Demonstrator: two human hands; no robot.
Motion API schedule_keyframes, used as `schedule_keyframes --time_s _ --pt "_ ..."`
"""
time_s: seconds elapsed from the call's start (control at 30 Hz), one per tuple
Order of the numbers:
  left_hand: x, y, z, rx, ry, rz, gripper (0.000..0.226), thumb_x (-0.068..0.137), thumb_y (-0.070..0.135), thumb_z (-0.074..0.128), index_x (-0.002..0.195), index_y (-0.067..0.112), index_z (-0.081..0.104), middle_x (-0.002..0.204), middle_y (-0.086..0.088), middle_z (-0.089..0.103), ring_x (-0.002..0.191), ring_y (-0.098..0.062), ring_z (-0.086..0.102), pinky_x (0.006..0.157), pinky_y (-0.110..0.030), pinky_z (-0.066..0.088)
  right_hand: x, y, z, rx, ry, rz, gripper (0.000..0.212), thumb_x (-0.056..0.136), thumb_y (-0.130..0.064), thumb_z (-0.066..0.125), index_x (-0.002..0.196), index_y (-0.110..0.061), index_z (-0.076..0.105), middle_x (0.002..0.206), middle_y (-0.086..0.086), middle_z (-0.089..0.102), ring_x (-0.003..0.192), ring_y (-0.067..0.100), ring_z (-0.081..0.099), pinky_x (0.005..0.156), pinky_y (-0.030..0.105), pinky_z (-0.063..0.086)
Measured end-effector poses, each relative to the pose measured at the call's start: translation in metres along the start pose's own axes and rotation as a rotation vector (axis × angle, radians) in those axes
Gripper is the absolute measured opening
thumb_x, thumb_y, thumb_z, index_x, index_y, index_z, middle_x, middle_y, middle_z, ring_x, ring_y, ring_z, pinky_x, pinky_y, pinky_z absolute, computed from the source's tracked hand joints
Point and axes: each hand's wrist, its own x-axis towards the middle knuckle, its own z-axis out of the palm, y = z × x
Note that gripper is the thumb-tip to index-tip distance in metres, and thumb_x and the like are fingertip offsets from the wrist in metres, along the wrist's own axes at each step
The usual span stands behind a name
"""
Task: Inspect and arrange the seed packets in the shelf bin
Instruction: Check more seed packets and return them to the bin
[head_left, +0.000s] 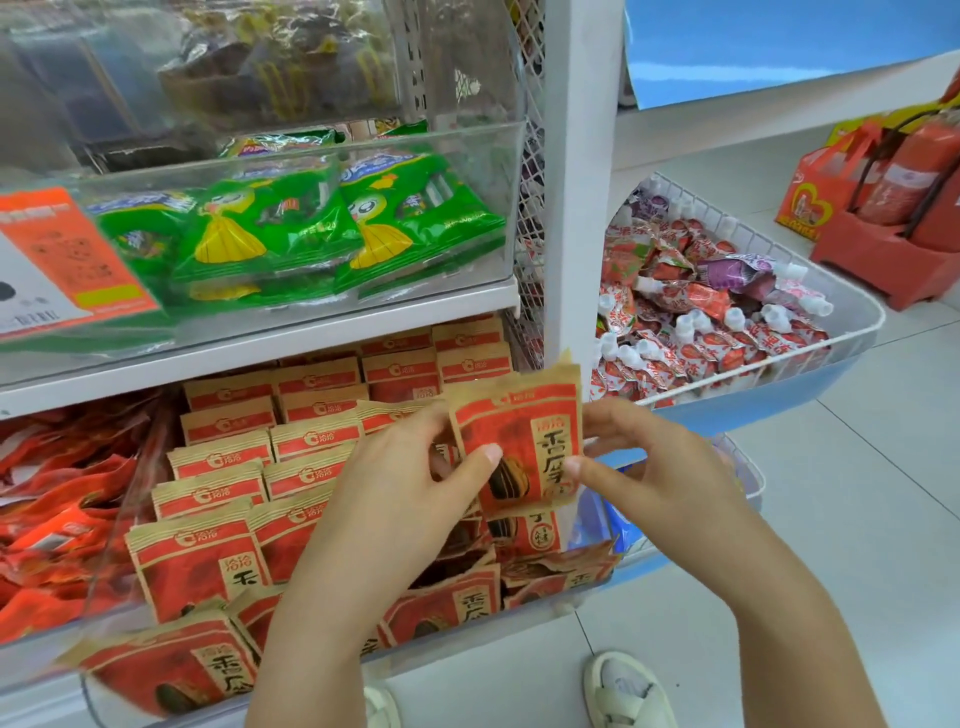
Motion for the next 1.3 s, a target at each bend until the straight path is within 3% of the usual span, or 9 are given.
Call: schedule_keyframes --time_s 0.13,0.2,0.3,0.4,0.57,0.73,0.97,1.17,1.3 --pt "0.002 0.005 0.006 0.15 0.033 -0.046 0.006 0.09 0.044 0.062 0.094 0.04 0.059 0.067 0.017 0.061 0.065 0.003 0.057 0.052 -0.011 0.035 0.0 -0.005 0.0 -0.197 -0.016 0.018 0.027 0.087 -0.033 0.069 0.082 -0.052 0.051 0.082 -0.042 0.058 0.087 -0.019 0.051 0.067 0.003 0.039" --pt "0.003 0.008 0.009 0.268 0.092 -0.03 0.008 0.09 0.043 0.062 0.096 0.041 0.057 0.084 0.023 0.058 0.082 0.002 0.055 0.063 -0.017 0.037 0.0 -0.006 0.0 -0.21 0.004 0.037 0.023 0.087 -0.035 0.069 0.08 -0.051 0.053 0.07 -0.024 0.062 0.081 -0.016 0.053 0.064 0.006 0.039" --pt "0.003 0.011 0.011 0.401 0.129 0.015 0.016 0.09 0.043 0.062 0.105 0.04 0.058 0.117 0.023 0.054 0.118 -0.007 0.041 0.087 -0.022 0.031 0.002 -0.006 0.005 -0.269 0.045 0.04 0.004 0.088 -0.038 0.067 0.087 -0.041 0.065 0.083 -0.016 0.06 0.074 -0.001 0.052 0.063 0.017 0.039" --pt "0.006 0.01 0.017 0.504 0.1 0.074 0.025 0.088 0.048 0.063 0.111 0.037 0.06 0.126 0.02 0.054 0.124 -0.008 0.036 0.104 -0.028 0.025 0.003 -0.001 0.012 -0.316 0.07 0.02 0.009 0.088 -0.035 0.068 0.094 -0.028 0.07 0.1 -0.014 0.059 0.094 0.006 0.045 0.075 0.031 0.042" --pt "0.02 0.02 0.029 0.727 -0.023 0.181 0.026 0.089 0.043 0.065 0.111 0.028 0.065 0.117 0.005 0.064 0.125 -0.018 0.044 0.116 -0.035 0.014 0.005 0.006 0.01 -0.296 0.058 0.028 0.007 0.085 -0.028 0.073 0.09 -0.023 0.073 0.104 -0.019 0.053 0.113 0.01 0.047 0.078 0.024 0.034" --pt "0.041 0.031 0.035 0.942 -0.231 0.304 0.017 0.091 0.036 0.065 0.086 0.021 0.059 0.079 0.005 0.057 0.1 -0.022 0.06 0.098 -0.034 0.033 0.007 0.009 0.005 -0.232 0.005 0.038 0.026 0.087 -0.038 0.069 0.11 -0.028 0.069 0.123 -0.012 0.053 0.124 0.011 0.044 0.084 0.021 0.03" --pt "0.07 0.019 0.047 0.965 -0.44 0.341 0.047 0.074 0.059 0.074 0.078 0.022 0.044 0.082 0.009 0.053 0.085 -0.019 0.055 0.093 -0.039 0.041 -0.001 0.015 -0.008 -0.161 0.058 0.065 0.033 0.09 -0.041 0.063 0.12 -0.028 0.064 0.126 -0.007 0.059 0.116 0.011 0.049 0.083 0.022 0.032" --pt "0.067 0.012 0.054 1.052 -0.294 0.43 0.046 0.08 0.055 0.07 0.071 0.024 0.037 0.08 0.008 0.054 0.079 -0.016 0.052 0.094 -0.037 0.031 -0.006 0.012 -0.015 -0.105 -0.029 0.108 0.032 0.089 -0.043 0.064 0.12 -0.034 0.064 0.111 -0.02 0.053 0.102 0.001 0.043 0.079 0.023 0.032" --pt "0.067 0.02 0.053 1.117 -0.206 0.452 0.036 0.085 0.05 0.066 0.079 0.023 0.043 0.078 0.004 0.055 0.092 -0.021 0.064 0.095 -0.038 0.03 -0.009 0.01 -0.016 0.022 -0.183 0.094 0.039 0.063 -0.067 0.068 0.091 -0.041 0.073 0.114 -0.024 0.062 0.113 -0.005 0.052 0.088 0.013 0.038"
